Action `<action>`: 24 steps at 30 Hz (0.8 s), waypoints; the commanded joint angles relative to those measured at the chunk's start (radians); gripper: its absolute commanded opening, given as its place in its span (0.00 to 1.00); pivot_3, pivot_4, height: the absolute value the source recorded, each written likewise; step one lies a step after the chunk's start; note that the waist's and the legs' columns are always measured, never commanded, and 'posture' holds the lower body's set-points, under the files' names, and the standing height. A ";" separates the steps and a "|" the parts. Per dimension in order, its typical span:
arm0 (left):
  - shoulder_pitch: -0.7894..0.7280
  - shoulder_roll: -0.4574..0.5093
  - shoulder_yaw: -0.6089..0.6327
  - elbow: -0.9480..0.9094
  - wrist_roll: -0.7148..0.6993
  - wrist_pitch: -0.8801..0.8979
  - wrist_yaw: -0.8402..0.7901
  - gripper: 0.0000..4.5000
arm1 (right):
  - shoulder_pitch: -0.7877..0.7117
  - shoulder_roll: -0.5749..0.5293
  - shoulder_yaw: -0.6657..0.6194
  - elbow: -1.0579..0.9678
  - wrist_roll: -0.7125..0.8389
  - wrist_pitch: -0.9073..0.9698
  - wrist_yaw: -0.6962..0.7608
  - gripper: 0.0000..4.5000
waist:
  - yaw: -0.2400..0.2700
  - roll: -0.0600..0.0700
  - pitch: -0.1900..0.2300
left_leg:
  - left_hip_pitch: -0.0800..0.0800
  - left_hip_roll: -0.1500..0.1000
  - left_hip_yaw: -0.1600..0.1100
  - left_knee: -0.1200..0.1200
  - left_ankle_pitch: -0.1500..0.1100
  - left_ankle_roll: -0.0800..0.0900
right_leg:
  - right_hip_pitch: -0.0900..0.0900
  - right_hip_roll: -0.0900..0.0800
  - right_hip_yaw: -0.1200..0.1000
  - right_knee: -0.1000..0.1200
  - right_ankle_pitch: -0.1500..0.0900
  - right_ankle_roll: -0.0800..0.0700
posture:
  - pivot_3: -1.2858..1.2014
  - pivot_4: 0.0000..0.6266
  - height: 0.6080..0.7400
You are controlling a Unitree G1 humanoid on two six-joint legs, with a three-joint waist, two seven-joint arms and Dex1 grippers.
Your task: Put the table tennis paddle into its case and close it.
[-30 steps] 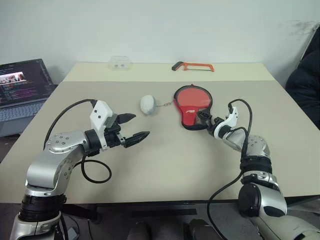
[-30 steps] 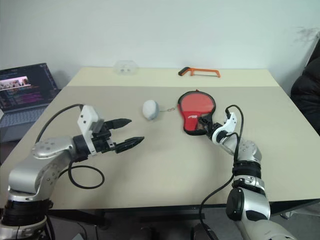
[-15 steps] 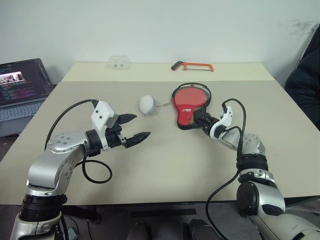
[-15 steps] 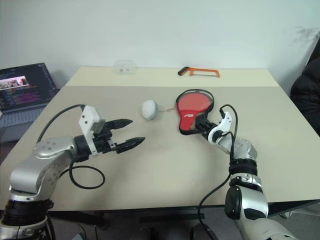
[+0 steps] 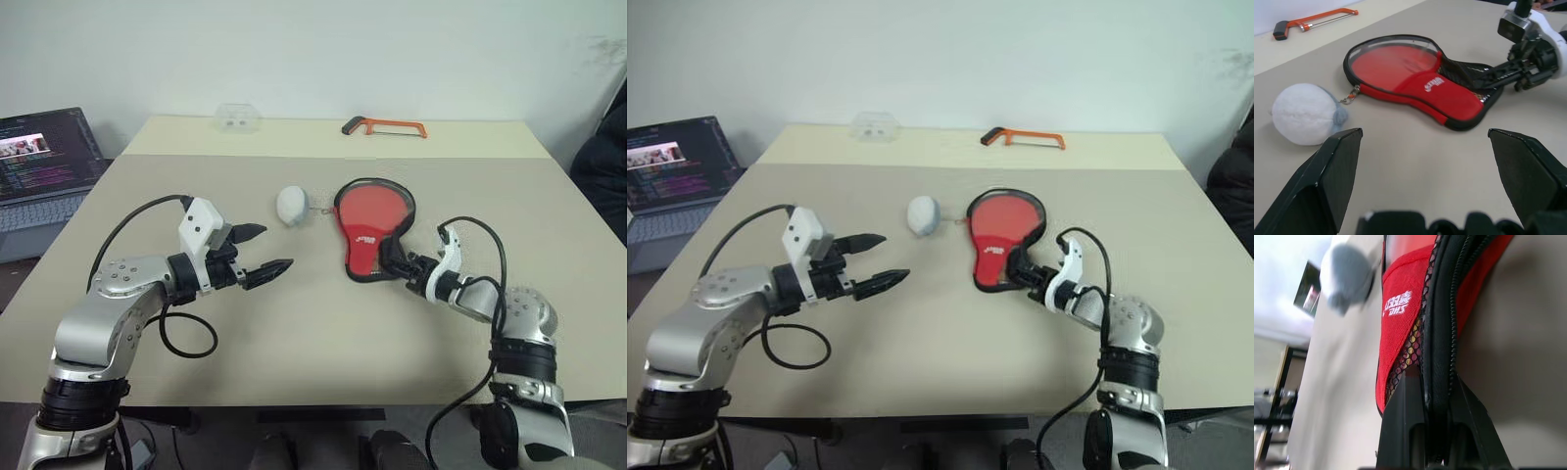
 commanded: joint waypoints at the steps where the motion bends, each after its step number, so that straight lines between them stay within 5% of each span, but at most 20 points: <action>1: -0.023 0.017 0.003 -0.007 0.000 -0.023 -0.014 1.00 | 0.103 0.009 0.042 -0.120 0.079 0.188 0.005 0.00 | 0.000 0.000 0.000 | 0.000 0.000 0.000 0.000 0.000 0.000 | 0.000 0.000 0.000 0.000 0.000 0.000 | 0.52 0.24 1.00; 11: -0.033 0.037 -0.002 0.007 0.001 -0.027 -0.047 1.00 | 0.403 -0.008 0.057 -0.448 0.308 0.316 -0.059 0.00 | -0.002 -0.004 -0.002 | 0.000 0.001 -0.001 -0.001 0.000 0.000 | 0.000 0.001 -0.001 0.000 -0.001 -0.001 | 0.52 0.24 1.00; 24: -0.061 0.046 -0.021 0.015 0.010 -0.017 -0.067 1.00 | 0.607 -0.115 0.098 -0.545 0.586 0.269 -0.158 0.00 | 0.000 -0.007 -0.004 | 0.000 0.001 -0.002 -0.001 0.000 0.000 | 0.000 0.001 -0.001 0.000 -0.002 -0.001 | 0.52 0.24 1.00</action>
